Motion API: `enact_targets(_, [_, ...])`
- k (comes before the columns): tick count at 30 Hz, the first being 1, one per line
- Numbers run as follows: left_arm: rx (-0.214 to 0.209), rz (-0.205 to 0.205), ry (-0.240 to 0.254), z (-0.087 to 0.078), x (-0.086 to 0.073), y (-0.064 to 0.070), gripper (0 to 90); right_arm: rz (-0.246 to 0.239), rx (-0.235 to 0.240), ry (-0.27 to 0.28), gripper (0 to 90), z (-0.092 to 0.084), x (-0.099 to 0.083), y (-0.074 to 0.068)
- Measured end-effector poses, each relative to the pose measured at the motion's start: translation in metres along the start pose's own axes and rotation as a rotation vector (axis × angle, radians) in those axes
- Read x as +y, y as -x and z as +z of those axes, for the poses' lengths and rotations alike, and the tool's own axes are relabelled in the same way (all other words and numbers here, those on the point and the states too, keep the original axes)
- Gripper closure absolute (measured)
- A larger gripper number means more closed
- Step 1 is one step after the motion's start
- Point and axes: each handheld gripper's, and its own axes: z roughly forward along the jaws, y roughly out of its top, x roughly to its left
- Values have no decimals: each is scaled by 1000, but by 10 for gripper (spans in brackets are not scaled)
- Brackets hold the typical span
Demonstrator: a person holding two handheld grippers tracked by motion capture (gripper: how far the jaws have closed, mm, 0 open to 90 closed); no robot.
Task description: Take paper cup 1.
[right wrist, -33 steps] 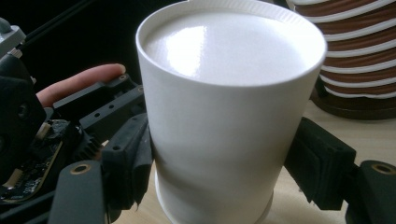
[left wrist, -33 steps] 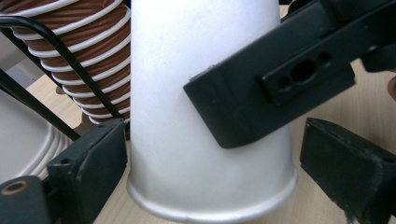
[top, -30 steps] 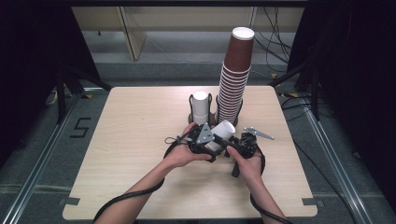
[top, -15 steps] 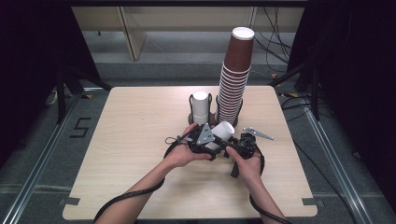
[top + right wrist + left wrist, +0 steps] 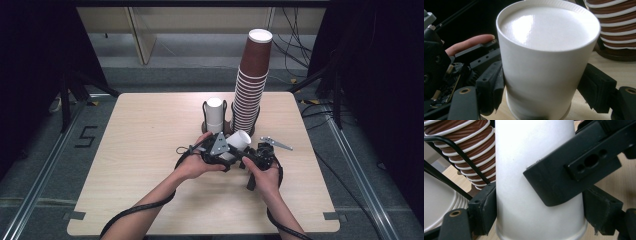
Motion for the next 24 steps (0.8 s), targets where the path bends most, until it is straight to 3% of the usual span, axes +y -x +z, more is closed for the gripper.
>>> enact_targets(1, [-4,-8,6,0,0,1,204,-11,0,6,273,0,0,2])
enact_targets(2, [-3,-19,16,1,0,2,204,10,-11,0,273,-1,0,0])
enact_targets(13, [-9,-21,9,1,1,1,195,52,12,21,277,-1,-2,6])
enact_targets(17, [-12,-23,9,1,1,1,184,106,27,12,284,-2,-2,5])
enact_targets(20, [-11,-23,11,1,1,1,181,106,27,13,287,-2,-2,5])
enact_targets(22, [-10,-24,20,2,1,1,184,75,15,18,287,-2,-2,8])
enact_targets(24, [-13,-8,6,1,1,1,192,76,37,21,283,-2,-3,9])
